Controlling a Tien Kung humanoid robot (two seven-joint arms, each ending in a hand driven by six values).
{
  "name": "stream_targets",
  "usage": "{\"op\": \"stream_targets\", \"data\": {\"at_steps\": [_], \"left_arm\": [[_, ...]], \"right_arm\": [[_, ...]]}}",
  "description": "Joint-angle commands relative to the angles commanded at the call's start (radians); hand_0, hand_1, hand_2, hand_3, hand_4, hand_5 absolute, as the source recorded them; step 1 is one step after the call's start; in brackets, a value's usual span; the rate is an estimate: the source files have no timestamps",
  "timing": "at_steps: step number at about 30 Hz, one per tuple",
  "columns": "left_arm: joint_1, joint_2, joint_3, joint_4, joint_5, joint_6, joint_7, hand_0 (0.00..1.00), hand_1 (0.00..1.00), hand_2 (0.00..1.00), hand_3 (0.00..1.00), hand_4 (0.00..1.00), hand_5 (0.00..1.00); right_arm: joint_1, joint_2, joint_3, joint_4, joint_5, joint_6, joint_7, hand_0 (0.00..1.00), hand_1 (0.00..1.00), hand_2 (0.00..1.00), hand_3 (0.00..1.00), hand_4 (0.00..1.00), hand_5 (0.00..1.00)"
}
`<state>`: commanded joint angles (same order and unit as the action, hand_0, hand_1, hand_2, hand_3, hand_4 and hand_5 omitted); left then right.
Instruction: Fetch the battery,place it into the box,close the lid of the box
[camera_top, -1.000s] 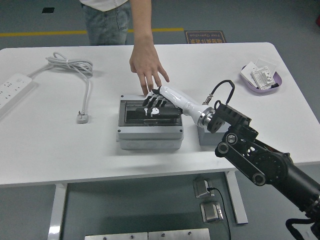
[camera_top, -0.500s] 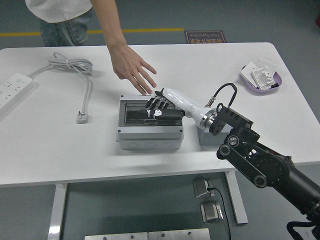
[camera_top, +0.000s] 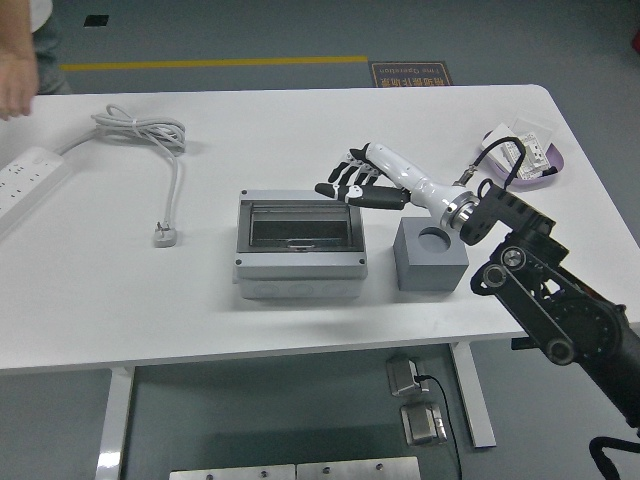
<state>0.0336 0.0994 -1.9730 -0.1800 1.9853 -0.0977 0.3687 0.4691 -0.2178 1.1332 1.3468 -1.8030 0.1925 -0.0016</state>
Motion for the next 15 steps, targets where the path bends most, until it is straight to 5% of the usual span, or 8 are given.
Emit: {"op": "stream_targets", "data": {"at_steps": [10, 11, 15], "left_arm": [[-0.006, 0.015, 0.014, 0.000, -0.006, 0.000, -0.008, 0.588, 0.403, 0.589, 0.640, 0.714, 0.224], [-0.007, 0.018, 0.014, 0.000, -0.005, 0.000, -0.008, 0.588, 0.403, 0.589, 0.640, 0.714, 0.226], [-0.015, 0.031, 0.018, 0.000, -0.003, -0.001, -0.011, 0.588, 0.403, 0.589, 0.640, 0.714, 0.226]], "right_arm": [[-0.139, -0.046, 0.195, 0.137, 0.152, 0.038, -0.014, 0.402, 0.461, 0.555, 0.556, 0.998, 0.842], [-0.155, -0.049, 0.209, 0.150, 0.160, 0.040, -0.014, 0.422, 0.474, 0.596, 0.728, 0.994, 0.829], [-0.220, -0.064, 0.285, 0.201, 0.164, 0.040, -0.009, 0.422, 0.474, 0.596, 0.728, 0.994, 0.829]]}}
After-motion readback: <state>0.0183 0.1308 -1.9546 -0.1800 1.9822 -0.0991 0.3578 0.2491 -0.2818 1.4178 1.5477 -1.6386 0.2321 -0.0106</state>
